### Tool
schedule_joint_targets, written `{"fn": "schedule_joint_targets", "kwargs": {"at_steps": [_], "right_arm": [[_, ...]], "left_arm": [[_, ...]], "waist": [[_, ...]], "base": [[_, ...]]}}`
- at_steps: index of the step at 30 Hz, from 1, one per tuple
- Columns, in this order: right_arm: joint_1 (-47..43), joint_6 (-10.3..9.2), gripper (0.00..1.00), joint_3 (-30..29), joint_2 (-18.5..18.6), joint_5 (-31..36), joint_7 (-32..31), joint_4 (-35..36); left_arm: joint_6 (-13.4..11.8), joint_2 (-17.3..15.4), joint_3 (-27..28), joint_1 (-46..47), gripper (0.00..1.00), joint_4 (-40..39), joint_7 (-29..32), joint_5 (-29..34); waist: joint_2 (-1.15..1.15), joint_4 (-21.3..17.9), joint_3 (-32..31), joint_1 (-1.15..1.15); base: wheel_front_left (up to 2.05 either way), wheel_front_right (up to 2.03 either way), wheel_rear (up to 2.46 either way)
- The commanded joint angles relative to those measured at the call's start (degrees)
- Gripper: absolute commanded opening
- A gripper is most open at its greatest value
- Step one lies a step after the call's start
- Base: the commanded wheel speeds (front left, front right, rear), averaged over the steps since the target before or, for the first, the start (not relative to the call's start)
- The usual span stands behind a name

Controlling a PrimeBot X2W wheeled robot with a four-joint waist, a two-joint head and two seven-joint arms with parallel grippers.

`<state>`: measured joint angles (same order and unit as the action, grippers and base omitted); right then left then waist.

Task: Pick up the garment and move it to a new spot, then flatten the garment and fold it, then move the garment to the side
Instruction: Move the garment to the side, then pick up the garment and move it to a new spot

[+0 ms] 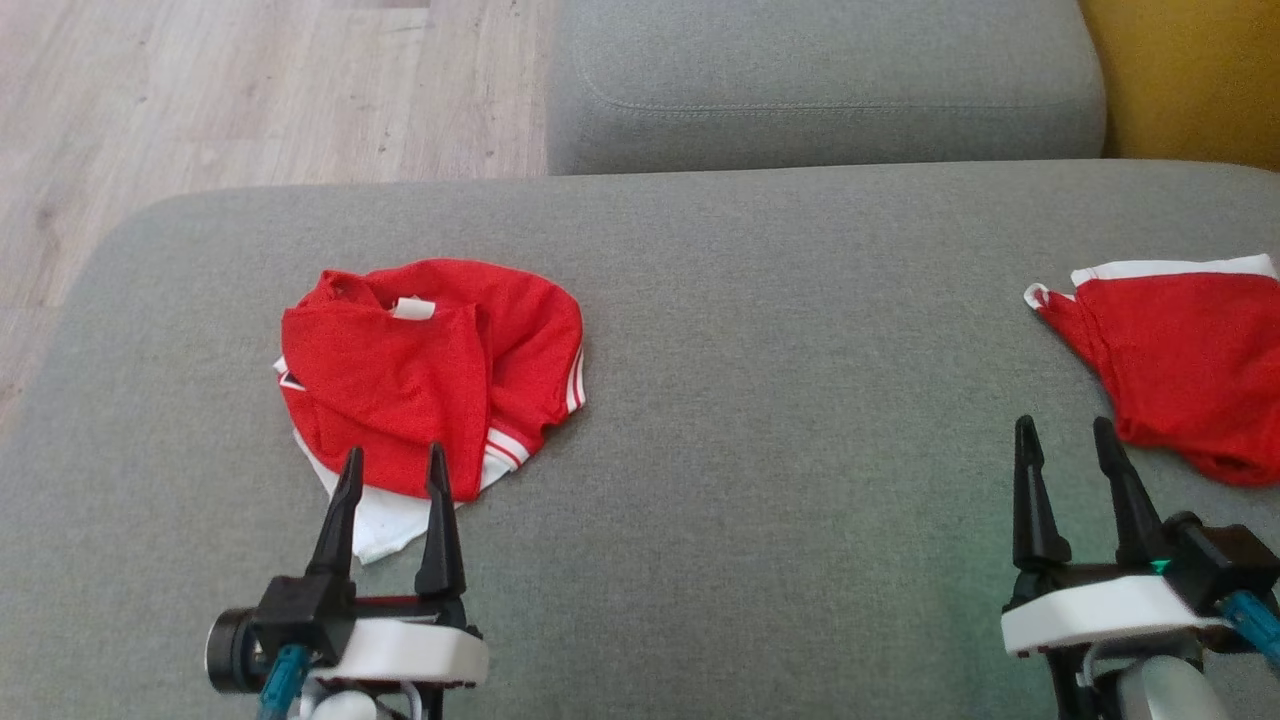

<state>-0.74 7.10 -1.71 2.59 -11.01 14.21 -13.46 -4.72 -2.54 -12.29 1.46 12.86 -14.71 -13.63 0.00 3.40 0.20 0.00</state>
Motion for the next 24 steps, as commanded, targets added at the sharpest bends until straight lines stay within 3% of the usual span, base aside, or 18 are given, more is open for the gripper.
{"fn": "schedule_joint_targets", "kwargs": {"at_steps": [1, 14, 24], "right_arm": [[1.37, 0.39, 1.0, 1.59, 0.3, 0.34, 0.76, 2.32], [0.93, 0.39, 1.0, 1.92, 0.29, -1.01, 0.78, 3.28], [0.2, 0.39, 1.0, 5.35, 0.29, -1.49, 0.78, 2.95]], "left_arm": [[0.07, -0.33, 2.02, 1.53, 1.0, -1.61, -0.29, 0.08], [0.27, -0.33, 1.65, 2.32, 1.0, -1.52, -0.29, 0.23], [-0.27, -0.33, 2.3, 2.87, 1.0, -0.4, -0.29, -0.11]], "waist": [[0.0, 0.19, 0.01, 0.0], [0.0, 0.92, 0.89, 0.0], [0.0, 7.2, -0.48, 0.0]], "base": [[0.0, 0.0, 0.0], [0.0, 0.0, 0.0], [0.0, 0.0, 0.0]]}}
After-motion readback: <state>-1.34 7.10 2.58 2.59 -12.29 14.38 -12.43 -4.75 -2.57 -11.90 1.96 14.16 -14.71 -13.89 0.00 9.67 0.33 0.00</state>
